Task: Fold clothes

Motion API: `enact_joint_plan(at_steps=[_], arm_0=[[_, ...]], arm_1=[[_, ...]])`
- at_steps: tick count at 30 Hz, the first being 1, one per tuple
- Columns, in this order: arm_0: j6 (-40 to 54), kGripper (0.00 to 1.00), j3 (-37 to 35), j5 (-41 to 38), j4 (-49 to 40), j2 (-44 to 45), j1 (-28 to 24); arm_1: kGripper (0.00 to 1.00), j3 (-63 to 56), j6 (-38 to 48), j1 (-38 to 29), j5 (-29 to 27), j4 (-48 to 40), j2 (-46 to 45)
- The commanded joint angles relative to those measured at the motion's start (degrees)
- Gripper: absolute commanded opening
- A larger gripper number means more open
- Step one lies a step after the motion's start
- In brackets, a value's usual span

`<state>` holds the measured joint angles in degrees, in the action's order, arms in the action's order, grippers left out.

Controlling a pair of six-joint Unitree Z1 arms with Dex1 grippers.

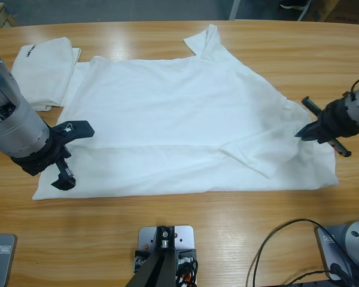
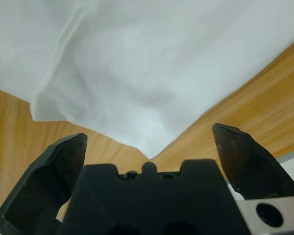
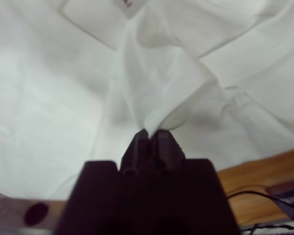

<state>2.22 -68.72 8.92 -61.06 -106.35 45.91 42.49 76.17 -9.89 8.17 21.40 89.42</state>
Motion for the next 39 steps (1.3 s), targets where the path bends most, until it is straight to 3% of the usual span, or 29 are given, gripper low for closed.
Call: enact_joint_plan(at_steps=[1, 9, 20, 22, 23, 24, 25, 30, 34, 36, 39], arm_0=[[1.2, 1.000, 1.6, -0.9, 0.2, -2.8, 0.7], [1.9, 1.000, 1.7, -0.9, 0.2, -2.7, 0.7], [2.4, 1.000, 2.1, -0.9, 0.2, -2.1, 0.8], [2.4, 1.000, 2.1, -0.9, 0.2, -2.1, 0.8], [2.4, 1.000, 2.1, -0.9, 0.2, -2.1, 0.8], [2.5, 1.000, 2.1, -0.9, 0.1, -2.1, 0.8], [2.5, 1.000, 2.1, -0.9, 0.1, -2.0, 0.8], [2.5, 1.000, 2.0, -0.9, 0.1, -2.1, 1.1], [1.3, 1.000, 0.9, -0.7, -0.5, 1.0, 1.1], [-3.0, 1.000, -0.6, -0.7, -0.5, 4.3, 1.1], [-14.7, 1.000, -0.8, -2.5, -0.4, 9.1, 1.1]], arm_1=[[0.000, -0.1, 2.0, -1.6, -2.0, 10.2, -7.4], [0.000, -0.1, 9.3, -9.6, -2.9, 10.9, -3.7], [0.022, -3.1, 12.0, -10.9, -3.7, 9.6, -2.2], [0.480, -3.1, 12.2, -10.9, -3.3, 9.6, -2.4], [0.619, -3.1, 12.2, -10.9, -3.0, 9.6, -2.2], [0.841, -3.2, 12.2, -11.0, -2.5, 9.5, -1.9], [0.969, -3.5, 12.2, -11.1, -2.0, 9.2, -1.4], [0.985, -4.5, 12.2, -11.5, -0.4, 7.4, -2.4], [1.000, -1.2, 8.7, -13.1, -1.9, 7.4, -10.3], [0.989, 1.3, 0.7, -18.7, -4.1, 7.8, -14.1], [0.964, 0.1, -9.5, -33.7, -9.7, 8.3, -15.3]])
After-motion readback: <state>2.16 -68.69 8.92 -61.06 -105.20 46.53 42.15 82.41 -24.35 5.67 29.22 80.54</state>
